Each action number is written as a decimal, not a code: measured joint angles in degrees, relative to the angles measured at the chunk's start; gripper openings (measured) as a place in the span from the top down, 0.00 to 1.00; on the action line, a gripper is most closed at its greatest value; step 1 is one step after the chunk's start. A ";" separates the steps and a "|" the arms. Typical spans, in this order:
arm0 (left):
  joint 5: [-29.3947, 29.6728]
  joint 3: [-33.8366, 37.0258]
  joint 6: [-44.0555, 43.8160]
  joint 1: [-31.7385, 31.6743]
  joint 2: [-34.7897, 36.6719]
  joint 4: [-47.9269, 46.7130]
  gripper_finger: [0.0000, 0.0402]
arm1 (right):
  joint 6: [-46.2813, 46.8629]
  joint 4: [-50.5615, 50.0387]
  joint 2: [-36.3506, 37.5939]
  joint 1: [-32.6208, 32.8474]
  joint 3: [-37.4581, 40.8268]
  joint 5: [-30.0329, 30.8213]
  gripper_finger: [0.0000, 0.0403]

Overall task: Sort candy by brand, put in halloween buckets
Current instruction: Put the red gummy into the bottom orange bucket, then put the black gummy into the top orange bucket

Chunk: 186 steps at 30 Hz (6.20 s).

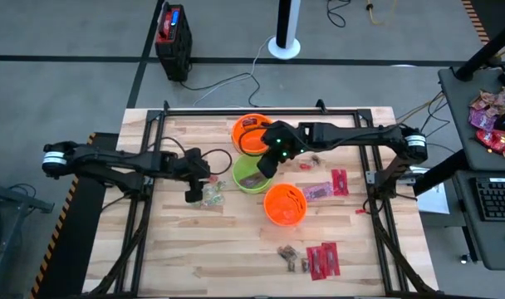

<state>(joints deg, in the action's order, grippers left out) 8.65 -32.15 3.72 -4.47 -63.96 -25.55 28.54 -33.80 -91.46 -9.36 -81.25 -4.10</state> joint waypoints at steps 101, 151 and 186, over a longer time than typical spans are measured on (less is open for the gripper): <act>-3.49 -34.57 -6.50 -0.77 -2.67 -8.10 0.58 | 14.85 -22.28 7.48 17.70 1.20 1.20 0.93; -2.98 -57.53 -2.54 33.98 -59.22 19.75 0.58 | 70.58 -21.19 1.14 62.35 2.21 25.20 0.56; 2.72 -57.28 3.91 30.79 -66.62 21.48 0.65 | 69.85 -22.74 1.23 62.35 2.27 28.18 0.56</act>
<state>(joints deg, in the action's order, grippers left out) 11.38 -89.43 7.63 26.32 -130.58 -4.07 98.39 -56.53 -90.24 52.99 -78.98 24.08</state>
